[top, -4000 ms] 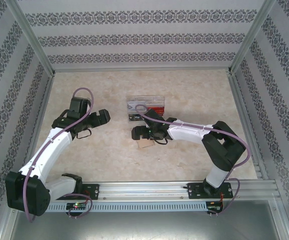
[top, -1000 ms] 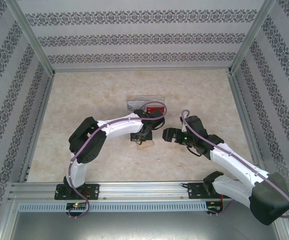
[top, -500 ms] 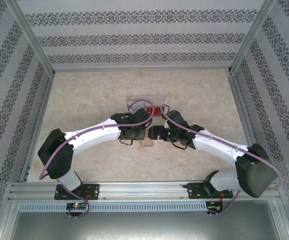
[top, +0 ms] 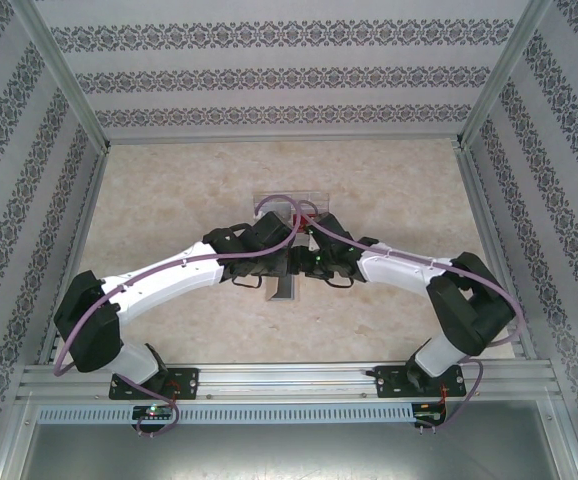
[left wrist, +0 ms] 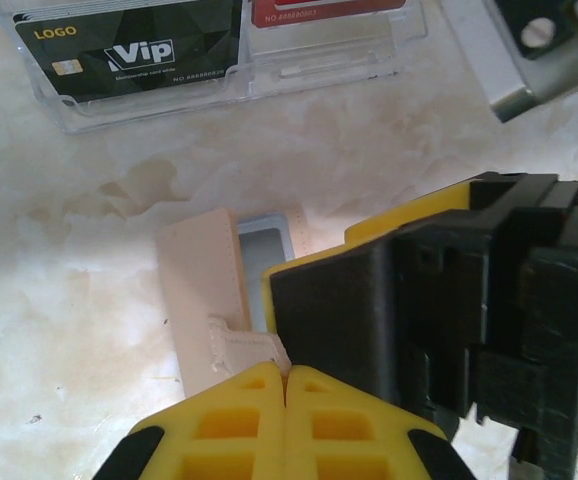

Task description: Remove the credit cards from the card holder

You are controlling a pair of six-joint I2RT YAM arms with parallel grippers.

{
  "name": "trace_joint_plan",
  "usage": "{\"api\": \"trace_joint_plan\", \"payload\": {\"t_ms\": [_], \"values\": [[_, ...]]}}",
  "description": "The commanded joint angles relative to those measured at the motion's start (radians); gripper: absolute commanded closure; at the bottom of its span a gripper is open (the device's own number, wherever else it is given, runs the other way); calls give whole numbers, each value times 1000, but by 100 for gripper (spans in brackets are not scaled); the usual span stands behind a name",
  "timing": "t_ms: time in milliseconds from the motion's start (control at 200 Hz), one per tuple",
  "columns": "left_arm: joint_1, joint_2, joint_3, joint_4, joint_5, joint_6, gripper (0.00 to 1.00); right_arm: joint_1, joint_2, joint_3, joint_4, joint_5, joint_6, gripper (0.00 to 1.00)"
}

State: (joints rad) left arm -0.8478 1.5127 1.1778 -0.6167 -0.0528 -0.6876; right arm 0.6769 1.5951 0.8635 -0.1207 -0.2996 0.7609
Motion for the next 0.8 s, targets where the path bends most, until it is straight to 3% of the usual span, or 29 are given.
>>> {"api": "trace_joint_plan", "payload": {"t_ms": [0, 105, 235, 335, 535, 620, 794], "values": [[22, -11, -21, 8, -15, 11, 100, -3, 13, 14, 7, -28, 2, 36], [44, -29, -43, -29, -54, -4, 100, -21, 0, -9, 5, -27, 7, 37], [84, -55, -89, -85, -98, -29, 100, -43, -20, -58, 24, -40, 20, 45], [122, -93, -146, -106, -115, -44, 100, -48, -19, -81, 35, -52, 28, 58], [194, -166, -240, -92, -86, -19, 100, -50, 8, -101, 79, -73, 53, 62], [206, -162, -243, -93, -83, -13, 100, -52, 46, -94, 103, -104, 62, 67], [209, -153, -257, -81, -76, -18, 100, -53, 87, -95, 132, -128, 84, 67]]}}
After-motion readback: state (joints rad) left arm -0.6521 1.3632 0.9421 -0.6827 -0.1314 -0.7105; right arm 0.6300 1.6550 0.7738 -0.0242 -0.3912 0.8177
